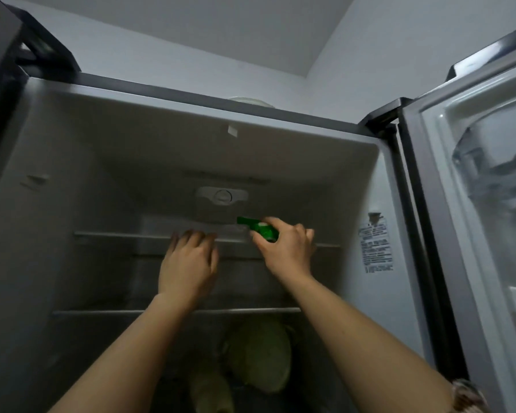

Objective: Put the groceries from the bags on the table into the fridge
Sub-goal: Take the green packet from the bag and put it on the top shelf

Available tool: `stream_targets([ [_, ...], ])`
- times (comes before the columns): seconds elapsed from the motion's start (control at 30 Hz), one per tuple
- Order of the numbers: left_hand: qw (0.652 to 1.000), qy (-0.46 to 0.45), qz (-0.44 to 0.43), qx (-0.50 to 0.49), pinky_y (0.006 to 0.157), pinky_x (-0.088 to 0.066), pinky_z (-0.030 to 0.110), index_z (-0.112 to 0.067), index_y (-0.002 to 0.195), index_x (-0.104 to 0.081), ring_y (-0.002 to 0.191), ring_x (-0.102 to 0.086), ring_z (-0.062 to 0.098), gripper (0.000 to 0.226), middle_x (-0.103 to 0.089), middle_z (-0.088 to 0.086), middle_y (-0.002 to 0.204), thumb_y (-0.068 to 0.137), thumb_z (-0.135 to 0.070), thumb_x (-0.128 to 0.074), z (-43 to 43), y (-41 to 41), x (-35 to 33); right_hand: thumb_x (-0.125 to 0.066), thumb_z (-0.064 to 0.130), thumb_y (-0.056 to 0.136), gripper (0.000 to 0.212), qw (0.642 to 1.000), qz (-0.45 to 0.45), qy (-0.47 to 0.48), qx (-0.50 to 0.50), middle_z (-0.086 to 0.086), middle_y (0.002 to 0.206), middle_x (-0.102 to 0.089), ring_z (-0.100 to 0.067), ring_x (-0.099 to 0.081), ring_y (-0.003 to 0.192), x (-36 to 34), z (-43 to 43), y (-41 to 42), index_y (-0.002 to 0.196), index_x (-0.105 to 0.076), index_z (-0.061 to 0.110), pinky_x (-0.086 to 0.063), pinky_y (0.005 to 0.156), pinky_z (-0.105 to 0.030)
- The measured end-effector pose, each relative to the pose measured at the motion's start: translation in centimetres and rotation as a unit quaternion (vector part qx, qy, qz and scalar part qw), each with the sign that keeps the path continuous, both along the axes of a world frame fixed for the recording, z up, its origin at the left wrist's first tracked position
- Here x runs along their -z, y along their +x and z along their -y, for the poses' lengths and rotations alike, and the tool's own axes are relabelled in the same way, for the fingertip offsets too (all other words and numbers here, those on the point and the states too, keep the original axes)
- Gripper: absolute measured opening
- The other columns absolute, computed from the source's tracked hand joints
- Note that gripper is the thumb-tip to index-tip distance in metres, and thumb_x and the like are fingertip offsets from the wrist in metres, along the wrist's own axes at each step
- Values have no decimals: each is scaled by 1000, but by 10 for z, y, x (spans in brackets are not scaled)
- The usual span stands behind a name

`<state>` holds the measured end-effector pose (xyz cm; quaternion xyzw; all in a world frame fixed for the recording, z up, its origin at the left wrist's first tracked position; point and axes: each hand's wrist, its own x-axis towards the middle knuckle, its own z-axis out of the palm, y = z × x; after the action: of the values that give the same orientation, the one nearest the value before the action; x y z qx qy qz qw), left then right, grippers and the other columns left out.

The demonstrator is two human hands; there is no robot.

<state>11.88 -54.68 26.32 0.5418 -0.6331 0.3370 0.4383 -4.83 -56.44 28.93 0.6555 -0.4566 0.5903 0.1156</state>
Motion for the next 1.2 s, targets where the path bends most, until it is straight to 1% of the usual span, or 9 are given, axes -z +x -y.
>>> stream_targets([
  [0.17, 996, -80, -24, 23, 111, -31, 46, -16, 124, -61, 121, -51, 28, 31, -60, 8, 126, 98, -23, -46, 19, 4, 3, -39, 61, 92, 50, 998, -61, 32, 11, -12, 129, -52, -33, -35, 126, -11, 23, 10, 133, -50, 35, -26, 103, -47],
  [0.33, 991, -129, -30, 6, 100, -44, 50, -12, 108, -70, 101, -61, 34, 31, -68, 10, 106, 89, -23, -48, 33, 5, 4, -20, 43, 101, 45, 986, -135, 101, 18, -17, 141, -45, -38, -31, 133, -18, 47, 16, 143, -34, 35, -16, 108, -56],
  [0.47, 991, -133, -30, 17, 108, -34, 48, -12, 114, -67, 111, -55, 34, 26, -65, 11, 114, 93, -19, -53, 32, 5, 5, -16, 43, 102, 47, 978, -174, 104, 42, -11, 149, -38, -37, -26, 136, -19, 53, 16, 149, -22, 37, -17, 107, -55],
  [0.6, 995, -91, -28, 8, 114, -24, 45, -14, 127, -59, 124, -46, 30, 36, -57, 9, 128, 98, -25, -40, 26, 3, 5, -16, 47, 101, 51, 973, -201, 99, 49, -6, 157, -25, -33, -21, 142, -16, 51, 13, 150, -14, 36, -15, 112, -52],
  [0.73, 999, -28, -10, -25, 118, -6, 42, -17, 142, -41, 141, -27, 24, 51, -43, 6, 147, 98, -34, -25, 11, -2, 6, -28, 32, 101, 51, 965, -232, 109, 51, -8, 158, -21, -33, -17, 144, -2, 30, 2, 151, -19, 27, -18, 117, -48],
  [0.83, 999, 23, -9, -43, 119, 3, 44, -18, 146, -31, 145, -18, 21, 50, -31, 4, 153, 99, -35, -31, -14, -7, 25, -35, 23, 99, 54, 958, -250, 136, 44, -9, 159, -18, -31, -13, 146, 10, -5, -5, 151, -20, 20, -20, 117, -46],
  [0.93, 998, 36, -38, -40, 118, 2, 44, -14, 145, -32, 146, -15, 23, 51, -27, 8, 155, 97, -32, -37, -50, -15, 51, -39, 19, 97, 57, 954, -261, 138, 44, -7, 160, -14, -28, -9, 148, 20, -48, -12, 151, -21, 17, -17, 118, -44],
  [1.07, 998, 43, -50, -22, 119, -5, 43, -13, 139, -40, 145, -18, 26, 47, -29, 9, 153, 95, -29, -42, -106, -27, 67, -44, 25, 96, 56, 947, -294, 121, 56, -9, 156, -25, -27, -19, 144, 38, -113, -27, 149, -28, 16, -25, 113, -44],
  [1.2, 997, 56, -33, -43, 117, -18, 46, -14, 136, -43, 138, -30, 29, 46, -38, 12, 146, 93, -31, -46, -173, -38, 85, -48, 29, 93, 54, 941, -315, 99, 67, -10, 147, -36, -29, -29, 136, 70, -181, -49, 144, -36, 15, -32, 104, -44],
])
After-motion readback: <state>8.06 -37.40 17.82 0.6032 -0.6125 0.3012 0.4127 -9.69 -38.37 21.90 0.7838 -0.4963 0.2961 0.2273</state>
